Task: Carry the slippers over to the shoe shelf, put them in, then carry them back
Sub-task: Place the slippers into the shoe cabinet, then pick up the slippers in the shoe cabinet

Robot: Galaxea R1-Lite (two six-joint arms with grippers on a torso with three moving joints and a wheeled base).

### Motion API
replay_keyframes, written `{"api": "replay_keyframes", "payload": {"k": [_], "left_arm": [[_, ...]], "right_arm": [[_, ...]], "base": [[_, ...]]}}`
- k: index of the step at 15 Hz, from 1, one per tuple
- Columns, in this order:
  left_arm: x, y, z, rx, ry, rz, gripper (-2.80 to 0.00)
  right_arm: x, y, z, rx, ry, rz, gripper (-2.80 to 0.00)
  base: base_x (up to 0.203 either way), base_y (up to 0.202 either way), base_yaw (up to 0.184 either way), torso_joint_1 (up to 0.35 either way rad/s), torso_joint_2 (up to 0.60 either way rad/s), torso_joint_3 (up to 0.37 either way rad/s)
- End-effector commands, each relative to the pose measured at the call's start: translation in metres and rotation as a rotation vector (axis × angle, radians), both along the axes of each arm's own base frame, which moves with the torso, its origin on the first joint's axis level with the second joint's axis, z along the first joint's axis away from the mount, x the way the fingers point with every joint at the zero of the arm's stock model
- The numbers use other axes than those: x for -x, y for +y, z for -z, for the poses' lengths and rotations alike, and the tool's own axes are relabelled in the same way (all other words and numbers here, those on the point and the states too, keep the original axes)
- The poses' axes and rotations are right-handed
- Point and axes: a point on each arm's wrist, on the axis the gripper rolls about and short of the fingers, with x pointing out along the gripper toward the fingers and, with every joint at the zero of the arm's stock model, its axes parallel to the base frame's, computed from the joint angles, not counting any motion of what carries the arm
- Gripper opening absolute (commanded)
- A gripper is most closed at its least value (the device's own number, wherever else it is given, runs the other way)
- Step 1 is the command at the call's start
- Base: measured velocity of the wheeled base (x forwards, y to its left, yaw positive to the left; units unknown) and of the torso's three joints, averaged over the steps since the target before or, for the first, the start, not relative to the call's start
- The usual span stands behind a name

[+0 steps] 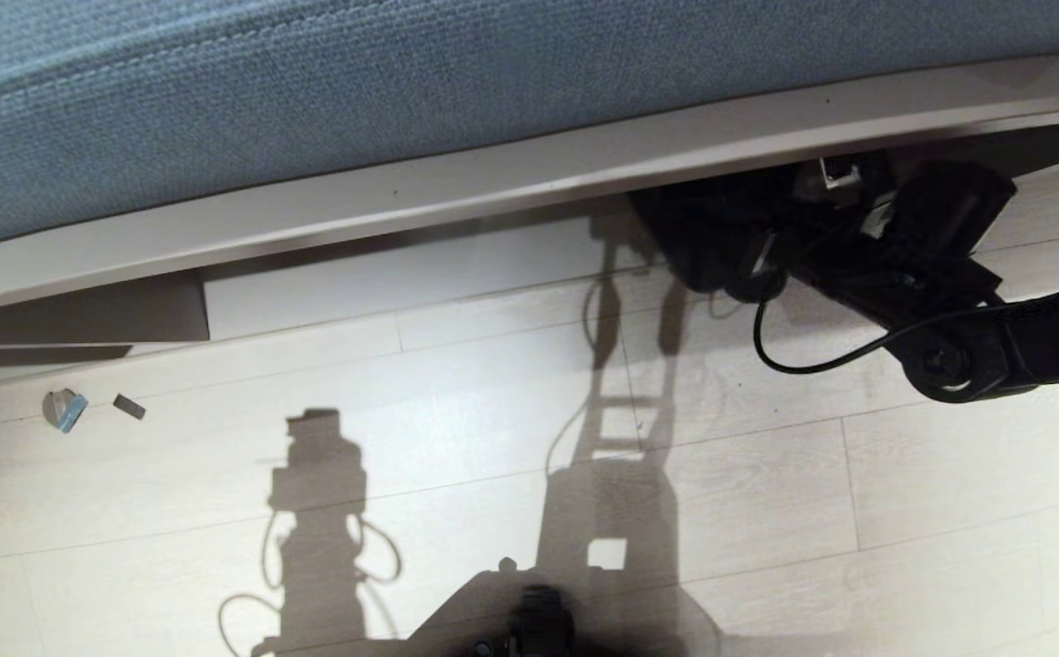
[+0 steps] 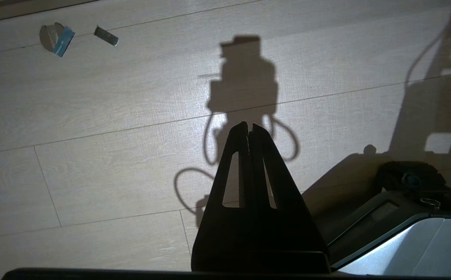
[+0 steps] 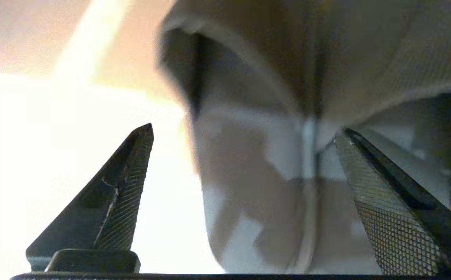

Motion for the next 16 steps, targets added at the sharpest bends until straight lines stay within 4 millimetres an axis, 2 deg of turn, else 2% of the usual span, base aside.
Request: {"api": "replay_keyframes", "payload": {"k": [1, 5, 7, 8, 14, 15, 16], "left_arm": [[0.0, 0.0, 0.0, 0.002, 0.0, 0.0, -2.8], [0.0, 0.0, 0.0, 0.003, 0.0, 0.0, -2.8], [0.0, 0.0, 0.0, 0.003, 0.0, 0.0, -2.8], [0.0, 0.0, 0.0, 0.003, 0.0, 0.0, -2.8], [0.0, 0.0, 0.0, -0.002, 0.0, 0.0, -2.8], [0.0, 0.0, 0.0, -0.002, 0.0, 0.0, -2.8], [0.0, 0.0, 0.0, -0.001, 0.0, 0.0, -2.8]], "right_arm": [[0.021, -0.002, -0.008, 0.017, -0.007, -0.007, 0.0], [0.052, -0.006, 0.004, 0.05, 0.058, -0.04, 0.0], [0.077, -0.009, 0.008, 0.058, 0.091, -0.056, 0.0], [0.092, -0.011, 0.007, 0.06, 0.095, -0.065, 0.0], [0.209, -0.026, -0.027, 0.063, 0.114, -0.094, 0.0], [0.23, -0.029, -0.03, 0.061, 0.115, -0.097, -2.8], [0.249, -0.031, -0.033, 0.059, 0.107, -0.096, -2.8]], "base": [[0.0, 0.0, 0.0, 0.0, 0.0, 0.0], [0.0, 0.0, 0.0, 0.0, 0.0, 0.0], [0.0, 0.0, 0.0, 0.0, 0.0, 0.0], [0.0, 0.0, 0.0, 0.0, 0.0, 0.0], [0.0, 0.0, 0.0, 0.0, 0.0, 0.0], [0.0, 0.0, 0.0, 0.0, 0.0, 0.0], [0.0, 0.0, 0.0, 0.0, 0.0, 0.0]]}}
